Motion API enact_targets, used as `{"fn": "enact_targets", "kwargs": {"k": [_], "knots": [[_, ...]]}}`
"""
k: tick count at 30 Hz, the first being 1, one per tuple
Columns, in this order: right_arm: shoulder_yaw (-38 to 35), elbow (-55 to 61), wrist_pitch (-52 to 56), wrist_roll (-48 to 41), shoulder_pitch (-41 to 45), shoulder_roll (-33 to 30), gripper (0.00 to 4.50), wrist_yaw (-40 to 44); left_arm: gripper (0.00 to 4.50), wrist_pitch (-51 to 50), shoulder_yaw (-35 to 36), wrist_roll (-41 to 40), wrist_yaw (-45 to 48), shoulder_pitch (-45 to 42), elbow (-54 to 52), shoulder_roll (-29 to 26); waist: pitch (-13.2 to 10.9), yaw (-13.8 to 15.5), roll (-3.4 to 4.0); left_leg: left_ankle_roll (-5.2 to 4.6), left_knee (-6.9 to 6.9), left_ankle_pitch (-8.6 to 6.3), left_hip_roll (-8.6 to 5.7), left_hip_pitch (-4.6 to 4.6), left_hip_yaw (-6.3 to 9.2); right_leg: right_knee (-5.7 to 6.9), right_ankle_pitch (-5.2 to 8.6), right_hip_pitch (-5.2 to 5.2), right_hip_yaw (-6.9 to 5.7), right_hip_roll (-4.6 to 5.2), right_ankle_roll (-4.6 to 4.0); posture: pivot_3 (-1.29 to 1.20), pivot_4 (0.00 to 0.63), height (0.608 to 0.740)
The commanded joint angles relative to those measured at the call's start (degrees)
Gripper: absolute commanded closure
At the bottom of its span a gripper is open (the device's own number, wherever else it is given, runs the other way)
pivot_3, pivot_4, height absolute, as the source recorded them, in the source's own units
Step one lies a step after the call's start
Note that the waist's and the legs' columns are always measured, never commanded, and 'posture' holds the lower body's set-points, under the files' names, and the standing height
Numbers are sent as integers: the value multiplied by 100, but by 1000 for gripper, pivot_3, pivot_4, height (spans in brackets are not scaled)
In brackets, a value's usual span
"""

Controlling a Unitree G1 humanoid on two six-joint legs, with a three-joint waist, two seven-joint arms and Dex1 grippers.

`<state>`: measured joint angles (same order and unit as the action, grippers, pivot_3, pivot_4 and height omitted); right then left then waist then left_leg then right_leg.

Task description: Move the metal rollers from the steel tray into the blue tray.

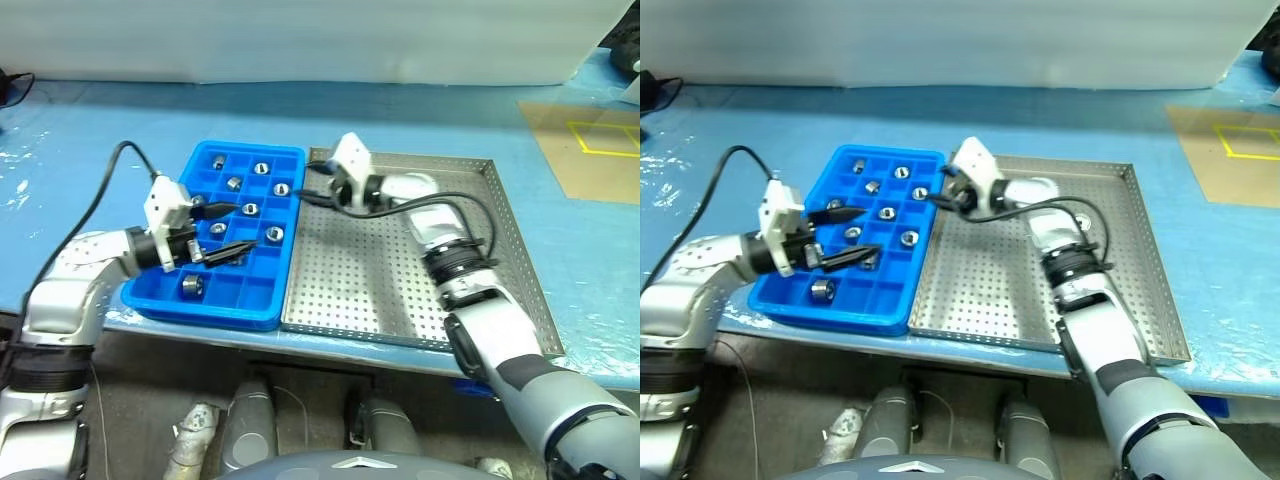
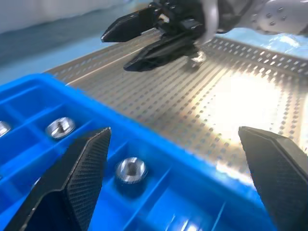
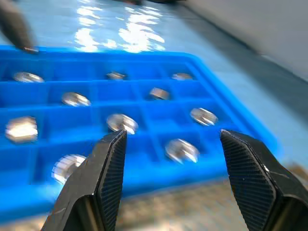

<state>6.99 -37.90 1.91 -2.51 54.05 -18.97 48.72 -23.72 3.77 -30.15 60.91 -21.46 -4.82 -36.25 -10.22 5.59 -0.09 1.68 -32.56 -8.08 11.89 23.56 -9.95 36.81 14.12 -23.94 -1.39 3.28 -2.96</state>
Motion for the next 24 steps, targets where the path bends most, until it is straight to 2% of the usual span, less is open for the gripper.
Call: {"fn": "enact_targets", "kwargs": {"k": [1,7,13,19,24], "knots": [[-457,144,31,-2,-112,-475,1346,-429,0,125,-253,39,124,-265,122,215,0,-45,-1,0,-2,0,0,0,-1,0,-1,0,4,-2,1,-118,150,740],[-924,68,79,20,-590,-1046,1346,-1110,0,264,-706,150,410,-709,626,643,0,-302,-1,-1,0,0,9,-3,-3,0,-2,-3,10,-21,3,-206,150,740],[-963,214,202,15,-1190,-1135,1346,-1301,0,550,-974,420,455,-1122,1221,1120,1,-416,0,-11,-11,-5,8,-2,-7,-1,-1,-1,14,-21,2,-244,150,740],[-906,433,339,6,-1463,-994,1346,-1360,0,627,-953,477,616,-1216,1449,1185,1,-508,1,-41,-23,-23,9,-4,-9,2,-3,0,18,-21,2,-250,150,740],[-904,-19,293,110,-1458,-982,1346,-1547,0,574,-803,442,573,-1225,1560,1139,1,-473,2,-46,-27,-26,8,-3,-9,2,-3,5,17,-19,1,-236,150,740]]}}
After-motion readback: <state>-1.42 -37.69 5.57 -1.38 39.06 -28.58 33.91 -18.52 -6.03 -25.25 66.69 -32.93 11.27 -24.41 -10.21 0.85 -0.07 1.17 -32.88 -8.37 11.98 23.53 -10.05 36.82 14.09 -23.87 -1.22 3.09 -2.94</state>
